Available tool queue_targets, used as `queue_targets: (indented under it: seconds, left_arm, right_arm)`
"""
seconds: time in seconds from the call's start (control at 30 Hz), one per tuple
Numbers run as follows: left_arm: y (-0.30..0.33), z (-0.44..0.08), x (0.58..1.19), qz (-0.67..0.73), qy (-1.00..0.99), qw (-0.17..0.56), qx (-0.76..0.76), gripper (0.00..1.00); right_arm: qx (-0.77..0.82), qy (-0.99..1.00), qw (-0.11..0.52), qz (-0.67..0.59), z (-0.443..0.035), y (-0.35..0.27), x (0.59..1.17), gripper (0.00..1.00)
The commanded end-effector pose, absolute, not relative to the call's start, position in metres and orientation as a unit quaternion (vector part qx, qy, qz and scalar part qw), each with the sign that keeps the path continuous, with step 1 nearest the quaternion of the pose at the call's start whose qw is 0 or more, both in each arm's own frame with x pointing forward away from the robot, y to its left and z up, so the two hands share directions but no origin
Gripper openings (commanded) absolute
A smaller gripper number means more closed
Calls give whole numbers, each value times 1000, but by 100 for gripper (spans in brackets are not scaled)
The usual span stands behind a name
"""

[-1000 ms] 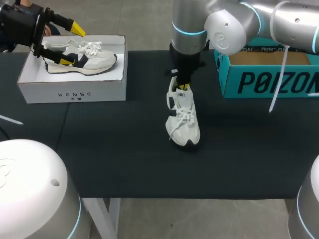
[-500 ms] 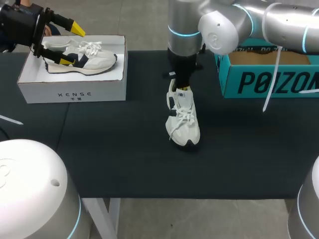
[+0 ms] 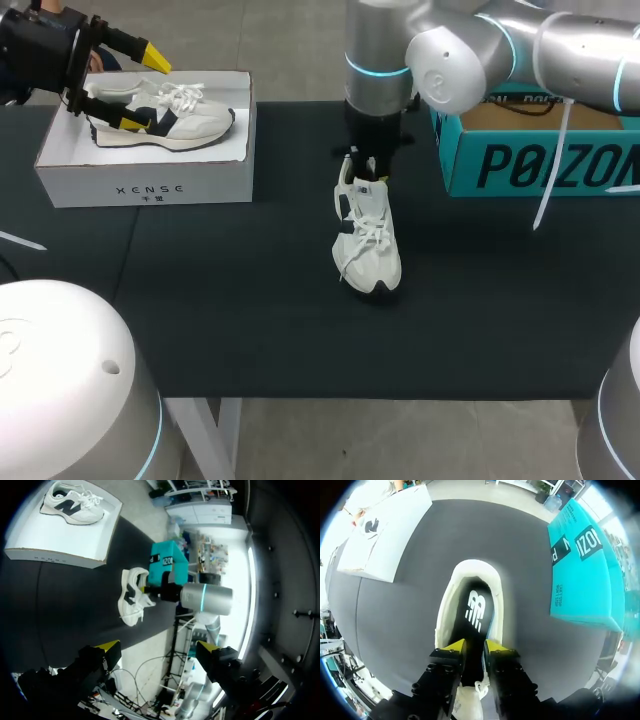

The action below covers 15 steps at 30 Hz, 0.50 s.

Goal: Take the shoe out of the shoebox, open the shoe tongue, remove and reinsert the insole, then place the shoe into the shoebox

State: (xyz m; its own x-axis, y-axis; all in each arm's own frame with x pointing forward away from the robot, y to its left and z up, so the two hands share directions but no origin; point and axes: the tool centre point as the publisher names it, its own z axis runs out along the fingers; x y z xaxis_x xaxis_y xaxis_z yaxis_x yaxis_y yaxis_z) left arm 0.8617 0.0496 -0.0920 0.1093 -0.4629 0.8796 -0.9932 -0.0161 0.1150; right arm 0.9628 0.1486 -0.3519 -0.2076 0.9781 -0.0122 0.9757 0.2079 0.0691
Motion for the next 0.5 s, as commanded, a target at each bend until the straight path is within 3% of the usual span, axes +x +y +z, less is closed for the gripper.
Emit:
queue_targets:
  seconds: [0.03, 0.17, 0.5]
  left_arm:
    - [49, -92, 862, 332, -578, 397, 630, 100]
    - [49, -92, 862, 332, -578, 397, 630, 100]
    - [49, -92, 862, 332, -578, 397, 630, 100]
  right_arm:
    - [631, 775, 27, 21, -353, 149, 964, 25]
    - [631, 775, 27, 19, -353, 148, 964, 29]
    - [631, 776, 24, 17, -354, 151, 961, 47]
